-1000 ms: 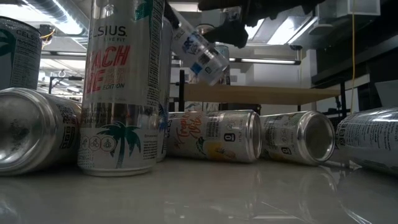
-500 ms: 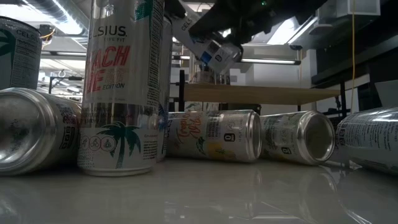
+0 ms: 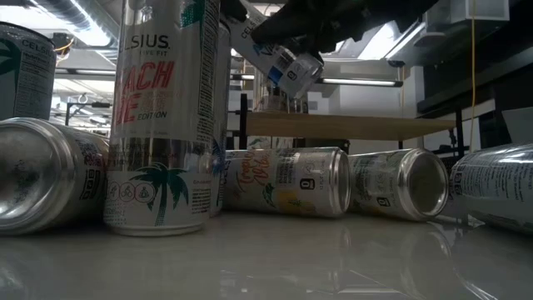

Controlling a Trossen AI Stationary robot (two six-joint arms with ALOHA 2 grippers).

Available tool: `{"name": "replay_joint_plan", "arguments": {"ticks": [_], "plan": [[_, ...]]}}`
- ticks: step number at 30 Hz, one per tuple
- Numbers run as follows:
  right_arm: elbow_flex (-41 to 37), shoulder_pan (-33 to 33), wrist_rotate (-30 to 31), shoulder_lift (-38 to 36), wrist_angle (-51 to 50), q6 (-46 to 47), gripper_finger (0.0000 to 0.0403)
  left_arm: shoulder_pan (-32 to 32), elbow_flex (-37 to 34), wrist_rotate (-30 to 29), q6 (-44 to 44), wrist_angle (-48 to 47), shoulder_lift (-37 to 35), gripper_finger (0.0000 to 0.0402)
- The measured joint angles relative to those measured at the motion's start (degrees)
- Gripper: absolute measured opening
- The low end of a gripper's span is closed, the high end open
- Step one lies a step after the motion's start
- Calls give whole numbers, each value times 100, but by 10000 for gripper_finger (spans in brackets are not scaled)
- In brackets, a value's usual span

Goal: Place canned beverage on shelf
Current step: Put the blue soda can on the shelf aligned with the other blue soda can

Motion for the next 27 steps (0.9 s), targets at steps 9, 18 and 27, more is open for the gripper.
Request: {"name": "replay_joint_plan", "arguments": {"ticks": [9, 18, 27], "plan": [[0, -7, -164, -118, -88, 73, 245, 0, 0, 45, -131, 72, -20, 283], [-4, -11, -123, -464, -733, 65, 249, -7, 9, 72, -336, 23, -359, 302], [-4, -11, -63, -1074, -1342, 54, 250, -58, 7, 150, -345, -313, -663, 303]]}}
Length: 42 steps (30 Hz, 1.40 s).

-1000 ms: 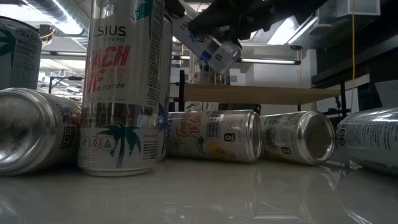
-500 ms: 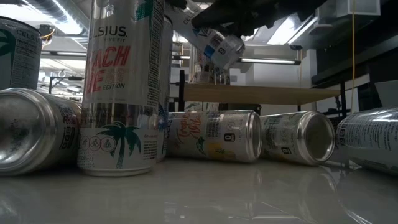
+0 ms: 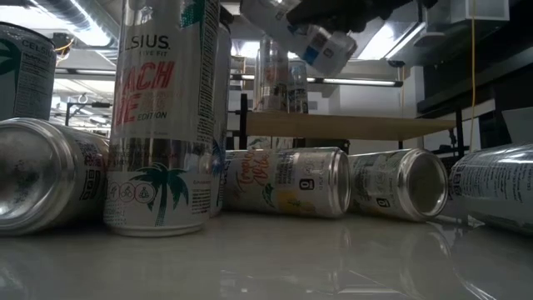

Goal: Place canned beverage on shelf
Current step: Put the blue soda can on the shelf aligned with the other blue soda can

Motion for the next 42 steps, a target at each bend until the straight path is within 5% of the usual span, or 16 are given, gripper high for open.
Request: {"name": "replay_joint_plan", "arguments": {"ticks": [7, 16, 42], "plan": [[0, 2, 43, -313, 75, -12, 252, -84, 2, -111, 6, 102, 32, 304], [2, 0, 47, -314, 101, -15, 253, -82, -2, -1592, -587, 507, 90, 304], [7, 7, 143, -318, 629, -157, 254, -80, -9, -1705, -589, 2319, 201, 304]]}}
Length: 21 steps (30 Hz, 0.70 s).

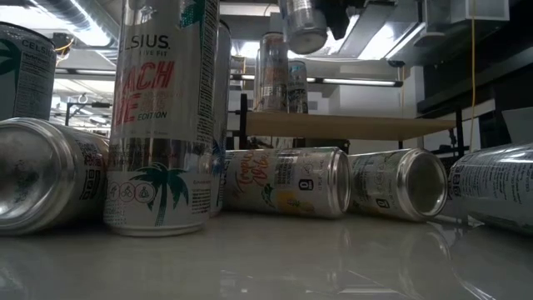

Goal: Place canned beverage on shelf
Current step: Put the blue soda can on the shelf aligned with the other blue soda can

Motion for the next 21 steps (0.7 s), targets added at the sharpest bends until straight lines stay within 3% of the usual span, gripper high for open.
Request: {"name": "replay_joint_plan", "arguments": {"ticks": [12, 21], "plan": [[-11, -6, 109, -86, 51, -20, 254, -2, 11, 11, 26, 340, 302, 304], [2, -87, 509, -807, -435, -326, 254, -7, 1, -9, 46, 70, 294, 304]]}}
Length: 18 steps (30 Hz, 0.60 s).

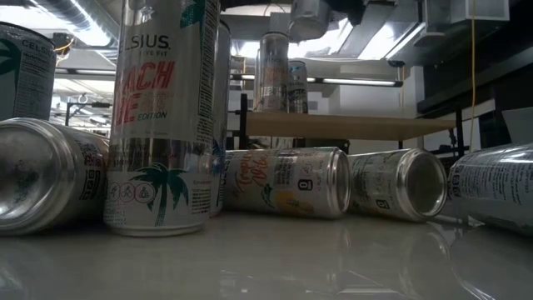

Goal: Place canned beverage on shelf
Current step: Put the blue soda can on the shelf aligned with the other blue soda can

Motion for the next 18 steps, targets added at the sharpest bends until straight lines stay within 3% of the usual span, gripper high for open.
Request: {"name": "replay_joint_plan", "arguments": {"ticks": [8, 18], "plan": [[2, -855, -636, -915, -715, -437, 254, 2, -1, -25, -2, -26, -4, 304], [2, -2780, -2798, -759, -1062, -1077, 254, 2, -1, -28, -4, -83, -4, 304]]}}
